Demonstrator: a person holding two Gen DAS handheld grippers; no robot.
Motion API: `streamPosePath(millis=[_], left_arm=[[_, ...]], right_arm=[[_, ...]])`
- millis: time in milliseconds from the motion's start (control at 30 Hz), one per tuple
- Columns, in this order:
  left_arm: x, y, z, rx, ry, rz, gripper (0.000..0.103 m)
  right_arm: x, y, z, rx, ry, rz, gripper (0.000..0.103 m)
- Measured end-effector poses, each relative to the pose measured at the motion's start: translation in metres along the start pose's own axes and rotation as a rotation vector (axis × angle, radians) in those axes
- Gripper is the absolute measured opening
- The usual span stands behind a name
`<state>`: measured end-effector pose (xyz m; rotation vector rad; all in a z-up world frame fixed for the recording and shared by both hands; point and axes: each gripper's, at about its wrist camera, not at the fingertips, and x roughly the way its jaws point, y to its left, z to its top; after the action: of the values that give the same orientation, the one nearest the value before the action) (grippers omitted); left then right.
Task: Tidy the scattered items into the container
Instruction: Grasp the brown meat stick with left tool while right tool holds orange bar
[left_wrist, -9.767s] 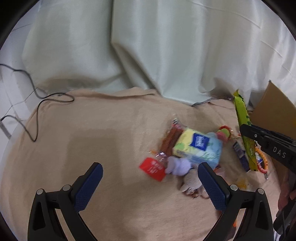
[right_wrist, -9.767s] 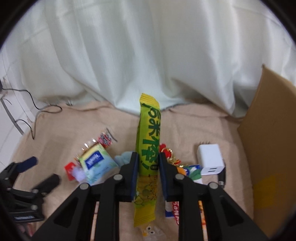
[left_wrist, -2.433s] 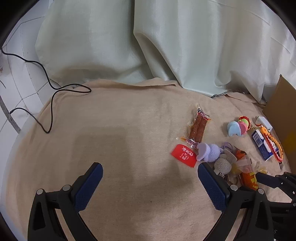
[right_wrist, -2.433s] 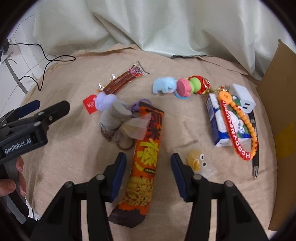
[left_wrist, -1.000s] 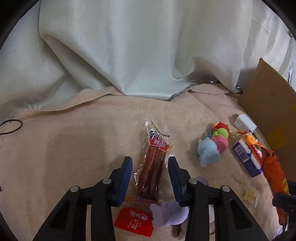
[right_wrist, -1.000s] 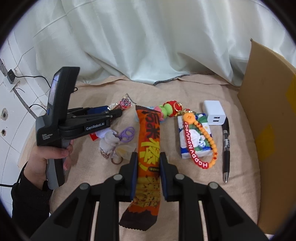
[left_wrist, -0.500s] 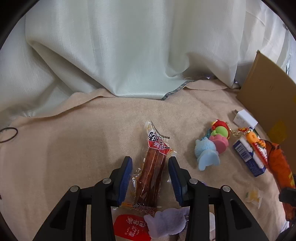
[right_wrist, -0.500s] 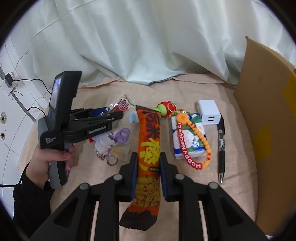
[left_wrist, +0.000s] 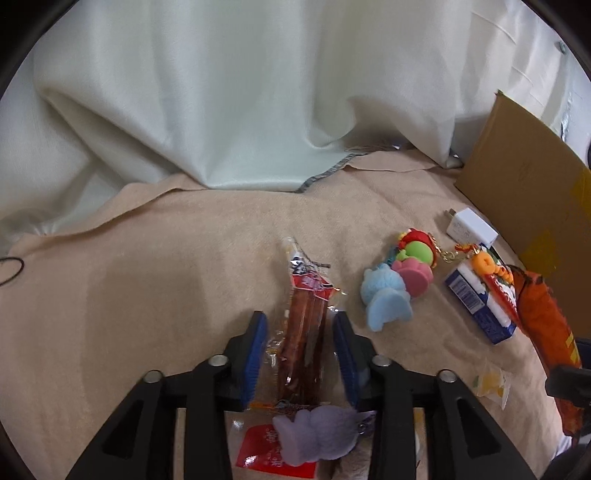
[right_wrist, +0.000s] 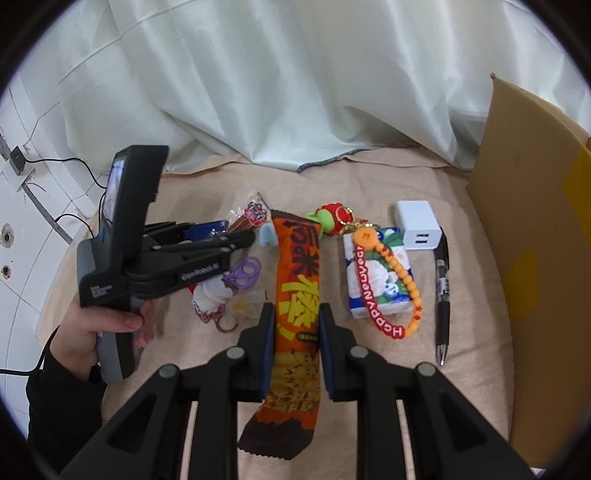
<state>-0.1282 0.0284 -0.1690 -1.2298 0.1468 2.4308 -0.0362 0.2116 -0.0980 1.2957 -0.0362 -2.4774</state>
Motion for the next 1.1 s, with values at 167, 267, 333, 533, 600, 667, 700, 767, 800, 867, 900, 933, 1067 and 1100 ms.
streamPosePath(millis=[167, 267, 333, 533, 600, 667, 700, 767, 800, 867, 900, 933, 1067, 1100], left_arm=[[-0.003, 0.001, -0.001, -0.049, -0.032, 0.003, 0.03], [-0.01, 0.006, -0.001, -0.077, -0.059, 0.013, 0.02], [-0.018, 0.008, -0.001, -0.083, -0.083, 0.039, 0.016], [-0.035, 0.02, -0.006, -0.132, -0.082, 0.043, 0.011], [-0.035, 0.027, -0.01, -0.166, -0.065, 0.021, 0.011], [-0.036, 0.031, -0.016, -0.173, -0.056, 0.007, 0.011], [-0.036, 0.03, -0.016, -0.157, -0.053, 0.01, 0.011], [-0.037, 0.027, -0.015, -0.139, -0.059, 0.026, 0.011], [-0.037, 0.026, -0.015, -0.132, -0.051, 0.033, 0.011], [-0.038, 0.021, -0.014, -0.121, -0.051, 0.053, 0.012], [-0.038, 0.019, -0.014, -0.109, -0.051, 0.068, 0.012], [-0.037, 0.016, -0.014, -0.099, -0.051, 0.079, 0.012], [-0.034, 0.012, -0.016, -0.08, -0.05, 0.113, 0.017], [-0.031, 0.012, -0.017, -0.073, -0.038, 0.123, 0.025]], right_arm=[[0.002, 0.001, -0.002, -0.006, 0.009, 0.0, 0.026], [0.003, 0.003, -0.003, -0.009, 0.009, -0.002, 0.026], [0.003, 0.005, -0.002, -0.011, 0.004, 0.001, 0.026], [0.006, 0.009, -0.002, -0.014, 0.001, 0.006, 0.026], [0.008, 0.013, -0.001, -0.023, 0.005, 0.012, 0.026], [0.008, 0.017, -0.001, -0.03, 0.004, 0.016, 0.026], [0.008, 0.019, -0.001, -0.033, 0.006, 0.018, 0.026], [0.008, 0.021, -0.001, -0.039, 0.003, 0.019, 0.026], [0.008, 0.022, -0.001, -0.041, 0.005, 0.019, 0.026], [0.008, 0.023, -0.002, -0.043, 0.007, 0.017, 0.026], [0.008, 0.023, -0.002, -0.042, 0.007, 0.017, 0.026], [0.007, 0.023, -0.003, -0.041, 0.005, 0.015, 0.026], [0.006, 0.018, -0.002, -0.026, -0.003, 0.01, 0.026], [0.005, 0.018, -0.002, -0.026, -0.003, 0.012, 0.026]])
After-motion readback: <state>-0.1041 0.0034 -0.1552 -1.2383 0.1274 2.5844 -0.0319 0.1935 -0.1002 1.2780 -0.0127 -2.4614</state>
